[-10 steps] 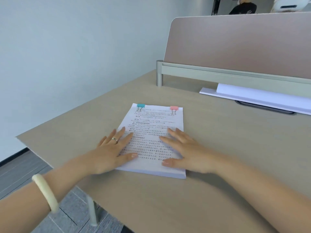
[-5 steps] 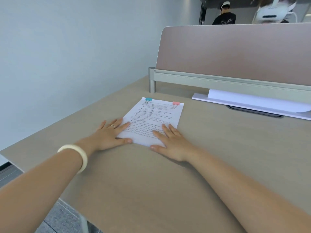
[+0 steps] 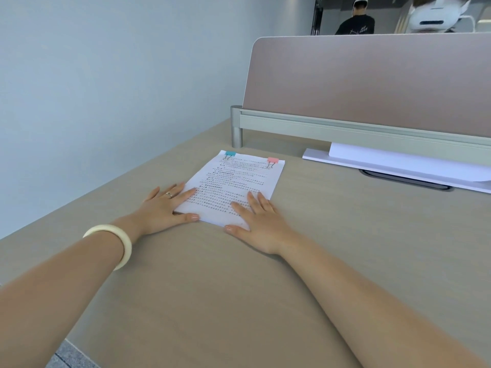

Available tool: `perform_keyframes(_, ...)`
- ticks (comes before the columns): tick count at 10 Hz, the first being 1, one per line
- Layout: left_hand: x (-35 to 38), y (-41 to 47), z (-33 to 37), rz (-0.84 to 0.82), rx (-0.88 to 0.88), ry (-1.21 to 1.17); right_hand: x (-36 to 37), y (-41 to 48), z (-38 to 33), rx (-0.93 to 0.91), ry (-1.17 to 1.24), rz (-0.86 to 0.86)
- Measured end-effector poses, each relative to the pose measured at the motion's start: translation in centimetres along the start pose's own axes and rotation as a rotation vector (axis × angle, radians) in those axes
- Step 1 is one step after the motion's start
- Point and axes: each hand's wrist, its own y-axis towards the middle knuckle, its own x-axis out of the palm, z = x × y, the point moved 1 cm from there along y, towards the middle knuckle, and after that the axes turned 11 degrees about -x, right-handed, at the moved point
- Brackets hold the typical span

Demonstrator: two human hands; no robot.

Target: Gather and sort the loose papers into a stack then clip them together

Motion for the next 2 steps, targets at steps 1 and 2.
perform_keyframes(1, 0.2, -0.1, -0.1, 0.021, -0.037, -0.04, 0.0, -0.1, -0.2, -0.003, 0.031, 0.015)
perform_keyframes(2, 0.1, -1.5, 0.3, 0.087, -0.073, -0.123, -0.6, -1.3, -0.5, -0.023, 0.142, 0.13)
